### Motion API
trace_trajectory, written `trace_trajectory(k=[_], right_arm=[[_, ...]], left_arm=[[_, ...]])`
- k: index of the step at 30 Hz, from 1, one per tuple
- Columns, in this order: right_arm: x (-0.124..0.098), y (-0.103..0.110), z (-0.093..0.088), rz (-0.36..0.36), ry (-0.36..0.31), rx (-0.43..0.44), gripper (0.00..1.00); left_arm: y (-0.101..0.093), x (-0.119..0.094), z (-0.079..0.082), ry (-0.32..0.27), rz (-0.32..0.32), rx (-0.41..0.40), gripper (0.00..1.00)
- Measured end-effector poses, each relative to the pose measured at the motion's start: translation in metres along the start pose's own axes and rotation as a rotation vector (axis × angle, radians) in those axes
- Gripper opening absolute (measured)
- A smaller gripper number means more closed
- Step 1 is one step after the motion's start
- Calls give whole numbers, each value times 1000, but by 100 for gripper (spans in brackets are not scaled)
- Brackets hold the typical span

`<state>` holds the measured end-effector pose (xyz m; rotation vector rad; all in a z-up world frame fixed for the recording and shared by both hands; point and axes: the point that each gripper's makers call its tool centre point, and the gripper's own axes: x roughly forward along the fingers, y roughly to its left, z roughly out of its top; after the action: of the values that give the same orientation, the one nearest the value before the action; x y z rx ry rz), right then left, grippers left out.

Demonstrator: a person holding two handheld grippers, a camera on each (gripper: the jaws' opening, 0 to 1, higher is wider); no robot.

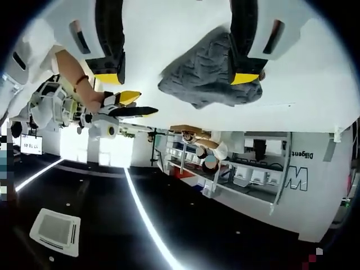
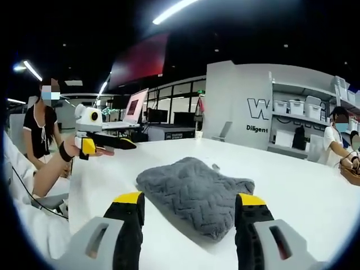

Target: Open the folded towel by lifting each exposed corner and separating the folded layers until the towel lies flat within the target outline without major curled edges

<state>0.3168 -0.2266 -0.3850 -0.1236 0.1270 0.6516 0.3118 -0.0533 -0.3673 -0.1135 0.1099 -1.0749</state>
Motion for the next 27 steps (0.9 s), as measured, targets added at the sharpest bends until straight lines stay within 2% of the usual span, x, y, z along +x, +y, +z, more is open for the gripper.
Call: trace_trajectory(k=[27], right_arm=[[22,-5,-4,-7,19,29,60]], left_arm=[[14,10,-3,31,36,-38,71]])
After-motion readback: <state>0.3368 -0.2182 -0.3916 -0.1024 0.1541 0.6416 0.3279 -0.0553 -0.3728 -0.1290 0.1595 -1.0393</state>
